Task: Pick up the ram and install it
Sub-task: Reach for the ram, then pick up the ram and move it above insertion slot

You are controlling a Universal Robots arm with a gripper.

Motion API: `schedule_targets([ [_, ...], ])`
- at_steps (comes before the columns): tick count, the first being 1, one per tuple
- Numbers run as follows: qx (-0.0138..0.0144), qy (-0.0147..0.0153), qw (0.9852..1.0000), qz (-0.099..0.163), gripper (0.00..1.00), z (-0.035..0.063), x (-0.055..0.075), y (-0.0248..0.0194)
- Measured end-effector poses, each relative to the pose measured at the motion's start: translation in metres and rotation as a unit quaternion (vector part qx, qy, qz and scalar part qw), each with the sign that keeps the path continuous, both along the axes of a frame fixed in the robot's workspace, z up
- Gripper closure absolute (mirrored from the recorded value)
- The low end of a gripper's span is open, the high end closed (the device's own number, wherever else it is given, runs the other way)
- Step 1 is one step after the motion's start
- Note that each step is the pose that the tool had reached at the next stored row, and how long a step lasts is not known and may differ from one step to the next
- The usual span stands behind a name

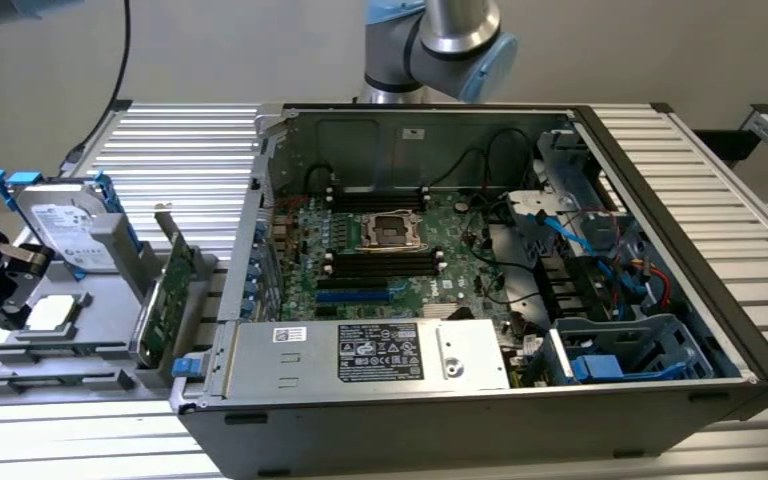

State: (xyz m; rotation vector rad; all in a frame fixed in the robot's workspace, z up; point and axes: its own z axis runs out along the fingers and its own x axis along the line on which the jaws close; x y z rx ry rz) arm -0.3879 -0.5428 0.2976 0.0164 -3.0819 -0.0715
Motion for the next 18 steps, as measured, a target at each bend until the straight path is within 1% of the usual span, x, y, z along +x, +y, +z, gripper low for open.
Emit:
schedule_targets([
  [14,0.0000,0.0000,1.0000,0.001,0.89,0.0000,0.0000,-0.0001],
  [16,0.0004,-0.0002,0.9999,0.017,0.89,-0.0002,0.0000,-0.0001],
  [18,0.0006,-0.0002,0.9994,0.035,0.89,-0.0005,0.0000,-0.0001],
])
